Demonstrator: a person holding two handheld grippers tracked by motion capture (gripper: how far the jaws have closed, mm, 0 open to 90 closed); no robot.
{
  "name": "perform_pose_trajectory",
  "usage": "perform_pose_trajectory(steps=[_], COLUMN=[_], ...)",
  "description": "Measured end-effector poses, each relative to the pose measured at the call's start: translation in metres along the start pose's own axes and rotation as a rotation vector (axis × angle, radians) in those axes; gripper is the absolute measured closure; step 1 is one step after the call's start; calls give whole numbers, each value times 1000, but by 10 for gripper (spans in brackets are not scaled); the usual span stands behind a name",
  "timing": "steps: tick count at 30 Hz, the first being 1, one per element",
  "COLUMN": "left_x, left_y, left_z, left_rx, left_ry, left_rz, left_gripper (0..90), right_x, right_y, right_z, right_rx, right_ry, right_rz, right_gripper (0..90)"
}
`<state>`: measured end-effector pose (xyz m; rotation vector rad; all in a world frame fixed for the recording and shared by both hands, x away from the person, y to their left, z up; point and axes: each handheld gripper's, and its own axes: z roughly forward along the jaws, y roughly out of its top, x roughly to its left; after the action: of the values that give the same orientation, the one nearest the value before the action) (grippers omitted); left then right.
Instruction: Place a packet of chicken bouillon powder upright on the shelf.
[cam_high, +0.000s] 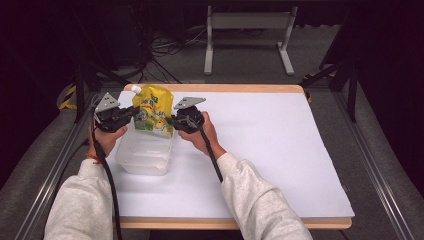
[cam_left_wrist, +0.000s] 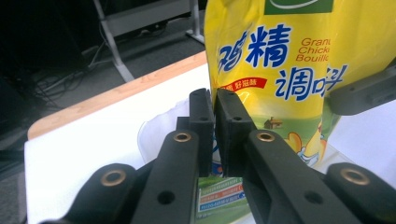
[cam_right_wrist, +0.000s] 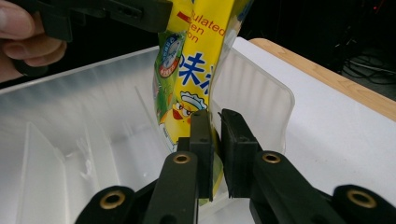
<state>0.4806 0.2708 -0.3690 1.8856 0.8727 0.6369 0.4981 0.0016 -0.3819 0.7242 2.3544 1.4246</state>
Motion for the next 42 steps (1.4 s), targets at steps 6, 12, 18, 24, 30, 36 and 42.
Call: perform_pose_trajectory(steps=[6,12,18,24,30,36,42], left_x=[-1,-6,-18,-41,-73,-117,-160], left_y=[-3,-3,-8,-27,-31,-35,-38], left_z=[2,-10,-50,-65,-79,-84,-77], left_rx=[37,-10,-143,-104,-116,-109,-77], left_ry=[7,79,76,77,52,9,-61], left_rz=[-2,-35,-90,-89,1,68,159], left_gripper=[895,690,572,446,398,302,221], right_x=[1,3,3,2,-2,-18,-27], right_y=[-1,0,0,-4,-12,-48,-92], right_z=[4,2,-10,-39,-81,-134,-185], right_rx=[29,23,17,4,4,59,80], right_ry=[-7,-33,-43,-73,-116,-175,-216], right_rz=[-18,-19,-32,-59,-125,-156,-137], right_gripper=[869,751,715,679,657,588,536])
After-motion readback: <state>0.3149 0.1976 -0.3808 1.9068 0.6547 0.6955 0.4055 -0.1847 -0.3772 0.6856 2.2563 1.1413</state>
